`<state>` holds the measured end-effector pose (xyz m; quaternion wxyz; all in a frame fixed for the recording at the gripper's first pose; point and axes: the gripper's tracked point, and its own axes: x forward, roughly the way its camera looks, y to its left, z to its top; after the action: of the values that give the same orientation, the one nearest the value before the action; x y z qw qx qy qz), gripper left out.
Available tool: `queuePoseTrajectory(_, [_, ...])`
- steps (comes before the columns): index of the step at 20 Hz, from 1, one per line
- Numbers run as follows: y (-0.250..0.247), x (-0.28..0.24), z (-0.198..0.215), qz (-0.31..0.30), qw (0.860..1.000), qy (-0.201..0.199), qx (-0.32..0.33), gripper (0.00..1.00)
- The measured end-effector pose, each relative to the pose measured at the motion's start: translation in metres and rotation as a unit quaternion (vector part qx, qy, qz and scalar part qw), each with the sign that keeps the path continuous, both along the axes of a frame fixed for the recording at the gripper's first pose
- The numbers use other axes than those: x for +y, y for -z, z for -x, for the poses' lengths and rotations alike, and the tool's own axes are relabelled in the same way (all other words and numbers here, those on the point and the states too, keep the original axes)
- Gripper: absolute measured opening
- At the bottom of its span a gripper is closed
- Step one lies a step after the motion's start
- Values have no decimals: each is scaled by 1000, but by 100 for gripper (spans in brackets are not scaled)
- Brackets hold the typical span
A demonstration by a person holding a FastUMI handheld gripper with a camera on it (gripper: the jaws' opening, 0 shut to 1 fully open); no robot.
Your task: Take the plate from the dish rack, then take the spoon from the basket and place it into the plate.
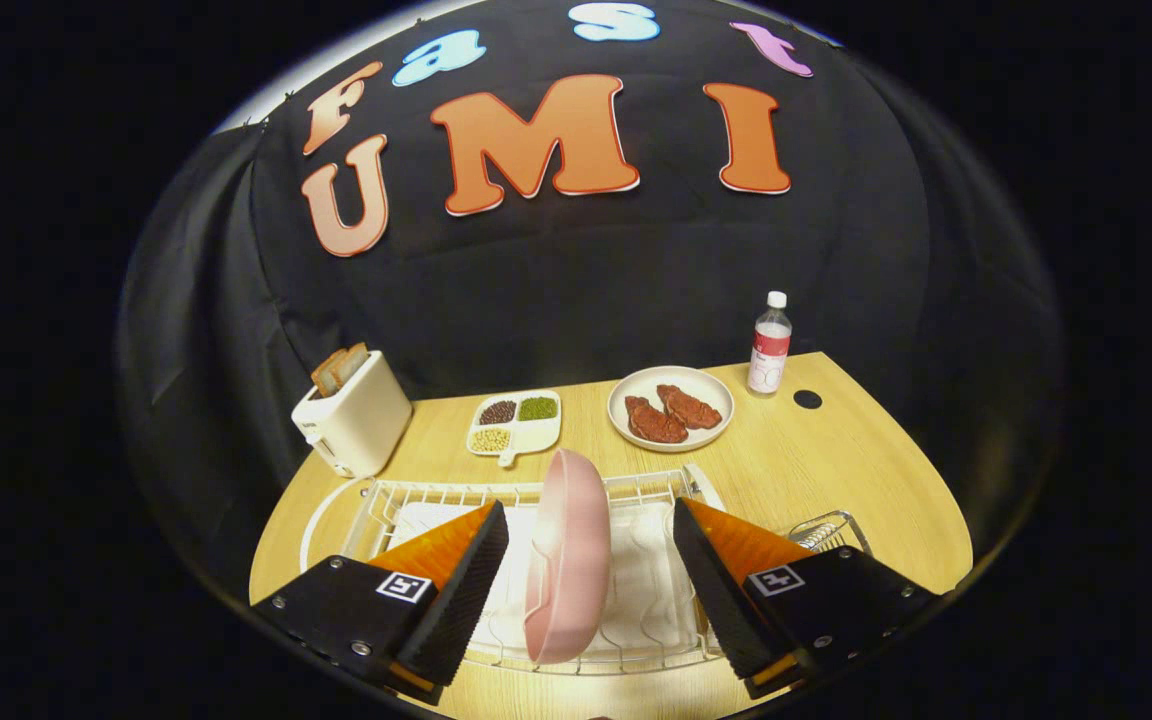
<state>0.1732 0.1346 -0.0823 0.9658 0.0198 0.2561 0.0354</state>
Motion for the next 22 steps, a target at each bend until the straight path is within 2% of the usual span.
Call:
queuePoseTrajectory(3, [20,9,-8,-8,1000,1,27,98])
queuePoseTrajectory(7, [41,15,-12,2,998,8,58,70])
queuePoseTrajectory(9, [52,12,-9,19,996,24,80,53])
queuePoseTrajectory(10, [54,6,-11,30,995,42,81,37])
queuePoseTrajectory(14, [55,-3,-12,27,993,76,88,28])
queuePoseTrajectory(22, [38,-16,-9,25,992,101,76,27])
